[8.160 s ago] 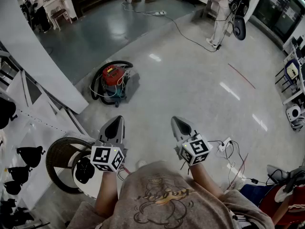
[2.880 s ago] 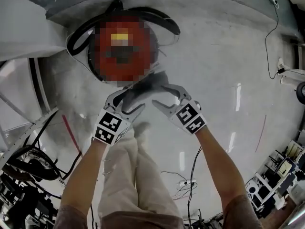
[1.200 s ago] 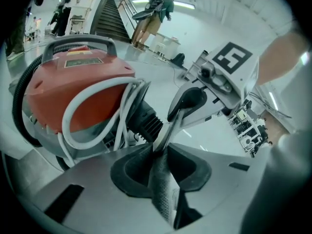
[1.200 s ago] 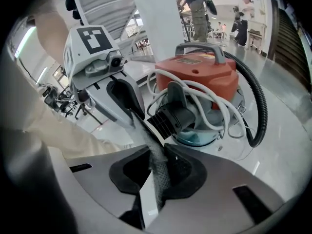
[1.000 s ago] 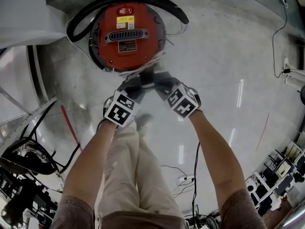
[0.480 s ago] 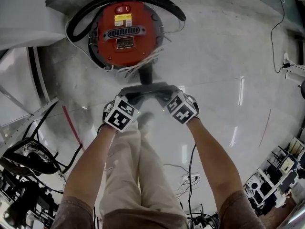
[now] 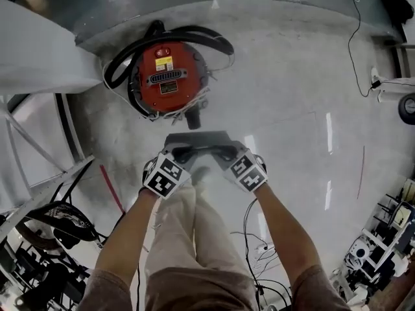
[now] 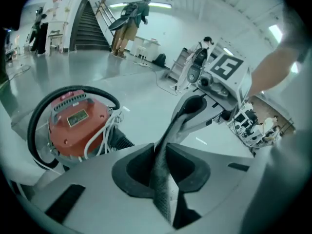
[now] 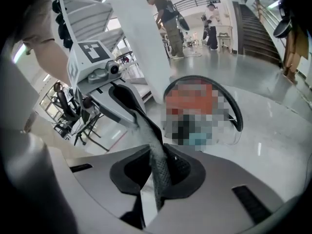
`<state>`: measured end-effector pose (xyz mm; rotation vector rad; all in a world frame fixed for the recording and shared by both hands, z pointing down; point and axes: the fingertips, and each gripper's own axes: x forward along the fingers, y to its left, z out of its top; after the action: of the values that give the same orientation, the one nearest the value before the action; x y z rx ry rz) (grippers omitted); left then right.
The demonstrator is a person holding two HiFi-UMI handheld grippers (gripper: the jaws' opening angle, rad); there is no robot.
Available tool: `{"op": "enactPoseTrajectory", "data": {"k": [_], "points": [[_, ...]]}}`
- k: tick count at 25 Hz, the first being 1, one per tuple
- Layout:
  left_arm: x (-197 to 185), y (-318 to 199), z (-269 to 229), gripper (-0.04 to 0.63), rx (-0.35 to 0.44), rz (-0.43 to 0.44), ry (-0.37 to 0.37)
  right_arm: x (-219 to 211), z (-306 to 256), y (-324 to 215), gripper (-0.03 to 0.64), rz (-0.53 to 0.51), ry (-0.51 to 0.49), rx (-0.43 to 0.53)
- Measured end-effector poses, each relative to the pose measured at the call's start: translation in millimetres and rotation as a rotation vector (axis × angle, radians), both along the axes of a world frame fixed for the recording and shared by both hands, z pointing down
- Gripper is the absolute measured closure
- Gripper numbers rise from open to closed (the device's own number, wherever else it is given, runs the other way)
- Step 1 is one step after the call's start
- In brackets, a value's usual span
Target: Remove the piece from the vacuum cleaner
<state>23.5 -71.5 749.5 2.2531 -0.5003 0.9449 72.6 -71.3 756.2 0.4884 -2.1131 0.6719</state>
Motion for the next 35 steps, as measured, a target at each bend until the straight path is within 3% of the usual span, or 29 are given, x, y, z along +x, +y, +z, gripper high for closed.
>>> {"op": "enactPoseTrajectory", "data": {"k": [8,16,18,24,30,35], "points": [[11,-27,-136,0.532,0.112,0.044,0.05,15,-136,-26,0.574,0.207,-0.08,0.108],[21,-54,-266,0.532,0.241,0.047,0.104,26,-265,-53,0.571,0.267,-0.13,0.284],[19,-65,-291,0.532,0.276,0.045,0.114,24,-291,-64,0.569,0.295,-0.15,0.327],[18,-57,-354,0.532,0.259,0.106,0.144,21,-357,-55,0.568,0.247,-0.168,0.403],[23,-59,-412,0.531,0.372,0.147,0.183,27,-415,-55,0.565,0.313,-0.265,0.493],[32,-47,-450,0.526,0.479,0.146,0.288,39,-456,-43,0.551,0.397,-0.375,0.56]]}}
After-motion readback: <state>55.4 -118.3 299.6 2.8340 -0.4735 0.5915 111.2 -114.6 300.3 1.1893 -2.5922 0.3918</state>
